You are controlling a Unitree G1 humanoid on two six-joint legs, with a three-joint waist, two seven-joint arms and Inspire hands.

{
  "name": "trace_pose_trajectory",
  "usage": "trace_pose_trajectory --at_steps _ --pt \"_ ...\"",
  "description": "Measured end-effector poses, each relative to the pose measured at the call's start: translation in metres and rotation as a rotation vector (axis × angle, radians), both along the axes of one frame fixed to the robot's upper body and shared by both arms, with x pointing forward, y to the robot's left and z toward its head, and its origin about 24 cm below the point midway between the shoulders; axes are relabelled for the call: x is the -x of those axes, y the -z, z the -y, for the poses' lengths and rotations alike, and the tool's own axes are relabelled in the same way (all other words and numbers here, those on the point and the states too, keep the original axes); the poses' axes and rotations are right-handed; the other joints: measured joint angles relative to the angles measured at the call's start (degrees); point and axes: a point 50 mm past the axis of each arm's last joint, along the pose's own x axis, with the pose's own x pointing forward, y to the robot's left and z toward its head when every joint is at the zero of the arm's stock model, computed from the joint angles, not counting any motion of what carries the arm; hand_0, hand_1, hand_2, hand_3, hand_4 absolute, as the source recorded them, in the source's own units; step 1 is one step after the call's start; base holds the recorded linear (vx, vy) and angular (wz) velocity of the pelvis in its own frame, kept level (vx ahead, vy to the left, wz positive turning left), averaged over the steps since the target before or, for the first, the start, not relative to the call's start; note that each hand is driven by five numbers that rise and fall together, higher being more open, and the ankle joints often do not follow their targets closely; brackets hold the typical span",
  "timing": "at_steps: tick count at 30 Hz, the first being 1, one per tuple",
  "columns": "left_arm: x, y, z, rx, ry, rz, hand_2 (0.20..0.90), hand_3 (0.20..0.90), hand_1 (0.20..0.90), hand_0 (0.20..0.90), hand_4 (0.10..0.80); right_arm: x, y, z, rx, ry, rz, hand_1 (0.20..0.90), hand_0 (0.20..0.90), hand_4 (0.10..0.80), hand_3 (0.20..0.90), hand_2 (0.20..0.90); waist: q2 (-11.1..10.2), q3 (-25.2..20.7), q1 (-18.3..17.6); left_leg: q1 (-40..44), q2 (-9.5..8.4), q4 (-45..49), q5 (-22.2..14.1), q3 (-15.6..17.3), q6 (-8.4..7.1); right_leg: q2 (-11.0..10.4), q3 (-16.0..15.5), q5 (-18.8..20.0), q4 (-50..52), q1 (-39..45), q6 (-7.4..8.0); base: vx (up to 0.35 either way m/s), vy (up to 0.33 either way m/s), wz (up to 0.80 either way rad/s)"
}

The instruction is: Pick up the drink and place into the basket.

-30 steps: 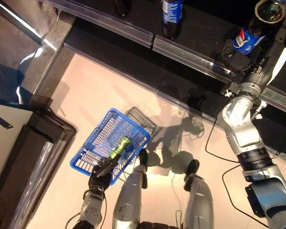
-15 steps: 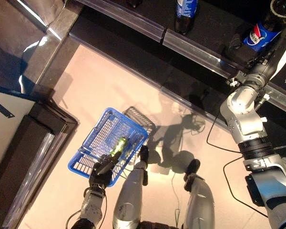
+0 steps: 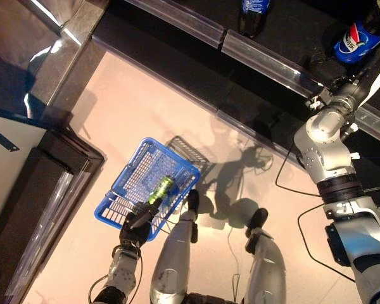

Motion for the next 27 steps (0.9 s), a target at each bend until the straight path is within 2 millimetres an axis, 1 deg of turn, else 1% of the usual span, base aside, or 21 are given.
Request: trace_pose_trajectory --at_steps 7,8,9,11,13,15,16,17,18,20,21,23,24,25,27 --pt "-0.001 -0.001 0.0 0.004 0.009 0.003 0.3 0.2 0.3 0.3 0.1 -0.004 -0.019 -0.002 -0.028 -0.005 0.033 0.9 0.9 0.8 0.9 0.9 0.01 0.04 0.27 -0.55 -0.25 0.55 -0.15 -0.33 0.22 -0.24 -0.22 0.07 0.02 -0.07 0.11 0.036 0.0 0.02" --pt "-0.002 -0.002 0.0 0.005 0.009 0.005 0.3 0.2 0.3 0.3 0.1 -0.005 -0.022 -0.003 -0.026 -0.002 0.035 0.9 0.9 0.8 0.9 0.9 0.01 0.04 0.27 -0.62 -0.24 0.77 -0.33 -0.45 0.26 -0.26 -0.27 -0.1 0.01 0.0 -0.08 0.094 -0.014 0.01" --pt "-0.002 -0.002 0.001 0.006 0.013 0.007 0.3 0.2 0.3 0.3 0.1 -0.008 -0.024 -0.002 -0.028 0.01 0.029 0.9 0.9 0.8 0.9 0.9 0.02 0.06 0.45 -0.73 -0.44 1.01 -0.32 -1.16 0.21 -0.23 -0.29 0.14 0.11 -0.02 0.21 0.0 0.0 0.0" --pt "-0.004 -0.004 0.001 0.009 0.018 0.016 0.3 0.2 0.3 0.3 0.1 -0.008 -0.03 0.0 -0.034 0.024 0.037 0.9 0.9 0.8 0.9 0.9 0.12 0.18 0.66 -1.1 -0.43 1.28 -0.39 -1.32 0.2 -0.6 -1.39 0.09 0.14 -0.04 -0.21 0.008 0.0 0.02" --pt "-0.005 -0.005 0.002 0.011 0.025 0.019 0.3 0.2 0.3 0.3 0.1 -0.009 -0.031 0.004 -0.033 0.043 0.033 0.9 0.9 0.8 0.9 0.9 0.15 0.22 1.09 -1.55 -0.48 1.78 -0.43 -1.52 0.23 -0.53 -1.38 0.34 0.17 -0.16 0.06 -0.026 0.001 0.03" --pt "-0.006 -0.006 0.002 0.015 0.03 0.023 0.3 0.2 0.3 0.3 0.1 -0.007 -0.034 0.007 -0.032 0.06 0.04 0.9 0.9 0.8 0.9 0.9 0.15 0.27 1.55 -1.94 -0.53 2.0 -0.6 -1.64 0.32 -0.71 -1.54 0.06 0.18 -0.38 -0.22 0.013 -0.028 0.04" --pt "-0.006 -0.006 0.002 0.017 0.031 0.021 0.3 0.2 0.3 0.3 0.1 -0.007 -0.035 0.008 -0.037 0.062 0.04 0.789 0.789 0.671 0.771 0.789 0.14 0.28 1.62 -2.01 -0.62 2.02 -0.52 -1.66 0.37 -0.74 -1.59 0.09 0.13 -0.35 -0.18 0.094 -0.062 0.04" --pt "-0.006 -0.007 0.001 0.017 0.032 0.024 0.3 0.2 0.3 0.3 0.1 -0.007 -0.036 0.008 -0.045 0.063 0.044 0.512 0.512 0.347 0.447 0.512 0.13 0.29 1.61 -2.2 -0.61 2.23 -0.55 -1.76 0.39 -0.74 -1.58 0.32 0.19 -0.41 -0.02 -0.069 -0.023 0.04" --pt "-0.007 -0.008 0.001 0.017 0.034 0.026 0.3 0.2 0.3 0.3 0.1 -0.008 -0.037 0.009 -0.054 0.066 0.043 0.3 0.3 0.1 0.2 0.3 0.12 0.3 1.64 -2.29 -0.61 2.32 -0.6 -1.83 0.39 -0.78 -1.7 0.22 0.18 -0.4 -0.12 0.011 -0.024 0.04" --pt "-0.007 -0.009 0.001 0.015 0.041 0.031 0.3 0.2 0.3 0.3 0.1 -0.008 -0.039 0.011 -0.065 0.079 0.043 0.3 0.3 0.1 0.2 0.3 0.09 0.31 1.76 -2.73 -0.64 2.83 -0.64 -2.0 0.42 -0.72 -1.68 0.58 0.28 -0.57 0.22 0.039 -0.008 0.01" --pt "-0.008 -0.009 0.0 0.019 0.04 0.032 0.3 0.2 0.3 0.3 0.1 -0.008 -0.039 0.011 -0.069 0.086 0.043 0.3 0.3 0.1 0.2 0.3 0.09 0.32 1.74 -2.76 -0.64 2.87 -0.74 -1.99 0.45 -0.76 -1.74 0.41 0.22 -0.54 -0.03 0.0 0.0 0.0" --pt "-0.007 -0.009 0.0 0.022 0.039 0.03 0.3 0.2 0.3 0.3 0.1 -0.009 -0.038 0.013 -0.071 0.096 0.03 0.3 0.3 0.1 0.2 0.3 0.08 0.33 1.74 -2.76 -0.67 2.92 -0.72 -1.95 0.46 -0.73 -1.56 0.44 0.15 -0.55 -0.04 -0.043 0.006 -0.01" --pt "-0.007 -0.009 -0.001 0.021 0.041 0.029 0.3 0.2 0.3 0.3 0.1 -0.01 -0.037 0.013 -0.06 0.1 0.019 0.3 0.3 0.1 0.2 0.3 0.07 0.33 1.78 -2.88 -0.67 2.98 -0.66 -1.95 0.49 -0.7 -1.59 0.76 0.28 -0.71 0.22 0.0 0.0 0.0" --pt "-0.008 -0.01 -0.001 0.021 0.042 0.033 0.3 0.2 0.3 0.3 0.1 -0.01 -0.038 0.013 -0.075 0.097 0.02 0.3 0.3 0.1 0.2 0.3 0.08 0.33 1.78 -3.02 -0.63 2.99 -0.74 -1.99 0.47 -0.73 -1.66 0.48 0.2 -0.8 -0.11 0.082 -0.019 -0.01" --pt "-0.008 -0.01 0.0 0.023 0.041 0.033 0.3 0.2 0.3 0.3 0.1 -0.011 -0.038 0.013 -0.091 0.093 0.015 0.3 0.3 0.1 0.2 0.3 0.07 0.34 1.85 -3.06 -0.7 3.02 -0.73 -2.13 0.48 -0.7 -1.55 0.5 0.19 -0.86 -0.1 0.0 0.0 0.0"
